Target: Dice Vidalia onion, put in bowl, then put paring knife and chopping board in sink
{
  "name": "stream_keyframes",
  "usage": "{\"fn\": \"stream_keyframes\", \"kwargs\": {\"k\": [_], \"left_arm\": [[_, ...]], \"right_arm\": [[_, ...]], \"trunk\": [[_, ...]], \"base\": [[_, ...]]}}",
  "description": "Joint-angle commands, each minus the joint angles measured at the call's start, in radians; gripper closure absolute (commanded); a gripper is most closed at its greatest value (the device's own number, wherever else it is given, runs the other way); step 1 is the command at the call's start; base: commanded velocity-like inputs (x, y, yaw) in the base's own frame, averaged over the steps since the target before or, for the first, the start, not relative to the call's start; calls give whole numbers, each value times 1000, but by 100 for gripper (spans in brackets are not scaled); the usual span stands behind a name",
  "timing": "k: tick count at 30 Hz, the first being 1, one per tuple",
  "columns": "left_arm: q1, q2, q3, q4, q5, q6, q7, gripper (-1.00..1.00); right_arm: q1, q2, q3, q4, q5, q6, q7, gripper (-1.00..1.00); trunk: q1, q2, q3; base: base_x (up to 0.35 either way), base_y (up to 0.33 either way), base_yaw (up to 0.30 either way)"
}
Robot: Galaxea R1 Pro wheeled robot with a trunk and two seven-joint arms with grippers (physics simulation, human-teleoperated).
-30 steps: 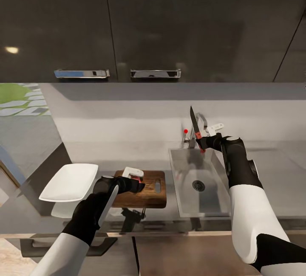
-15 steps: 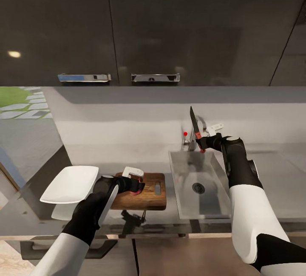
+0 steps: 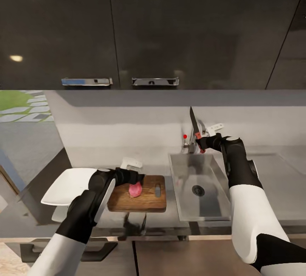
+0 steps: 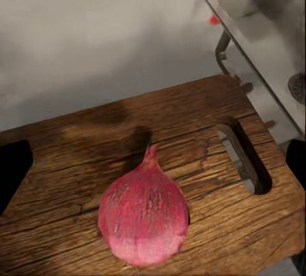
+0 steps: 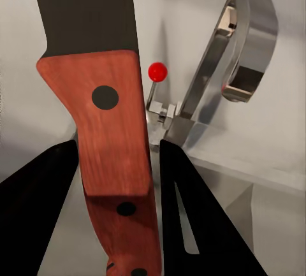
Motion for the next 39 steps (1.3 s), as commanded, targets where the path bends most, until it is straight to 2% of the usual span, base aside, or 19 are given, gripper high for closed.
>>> {"fn": "stream_keyframes", "kwargs": {"k": [1,2,8,11,19,20,21,22,23,24,25,27,30,39], "left_arm": [[-1,2,1,-33,2,15,0,-100],[-1,11,0,-98,2,27,0,-100],[-1,44,9,-198,2,32,0,-100],[-1,59,15,-230,2,33,-2,-100],[0,69,21,-256,4,30,-3,-100],[1,69,30,-257,4,28,-3,-100],[1,69,60,-257,4,26,-4,-100],[1,69,74,-257,4,24,-4,-100],[1,68,117,-257,4,18,-9,-100],[1,68,143,-257,4,14,-17,-100],[1,67,181,-257,5,10,-62,-100],[1,67,191,-257,4,9,-109,-100],[1,67,197,-258,4,8,-147,-100],[1,68,199,-262,1,8,-159,-100]], "right_arm": [[-1,1,-4,-1,10,1,10,100],[-1,2,-4,1,10,1,10,100],[-1,2,-4,4,10,1,10,100],[-1,2,-4,5,10,1,10,100],[-1,2,-4,5,10,1,10,100],[-1,2,-4,5,10,1,10,100],[-1,2,-4,5,10,1,10,100],[-1,2,-4,5,10,1,10,100],[-1,2,-4,5,10,1,10,100],[-1,2,-4,5,10,1,10,100],[-1,2,-4,5,10,1,10,100],[-1,1,-4,5,10,0,10,100],[-1,2,-4,5,10,0,9,100],[14,2,-4,8,12,1,7,100]], "trunk": [[1,-2,-1],[1,-2,1],[1,-2,10],[1,-2,15],[1,-2,28],[1,-2,30],[1,-2,31],[1,-2,33],[1,-2,34],[1,-2,36],[1,-2,38],[1,-2,41],[1,-2,44],[1,-2,44]], "base": [[0,0,0],[0,0,0],[0,0,0],[0,0,0],[0,0,0],[0,0,-11],[0,0,-36],[0,0,-41],[0,0,-51],[0,0,-55],[0,0,-56],[0,0,-32],[0,0,-13],[0,57,-1]]}}
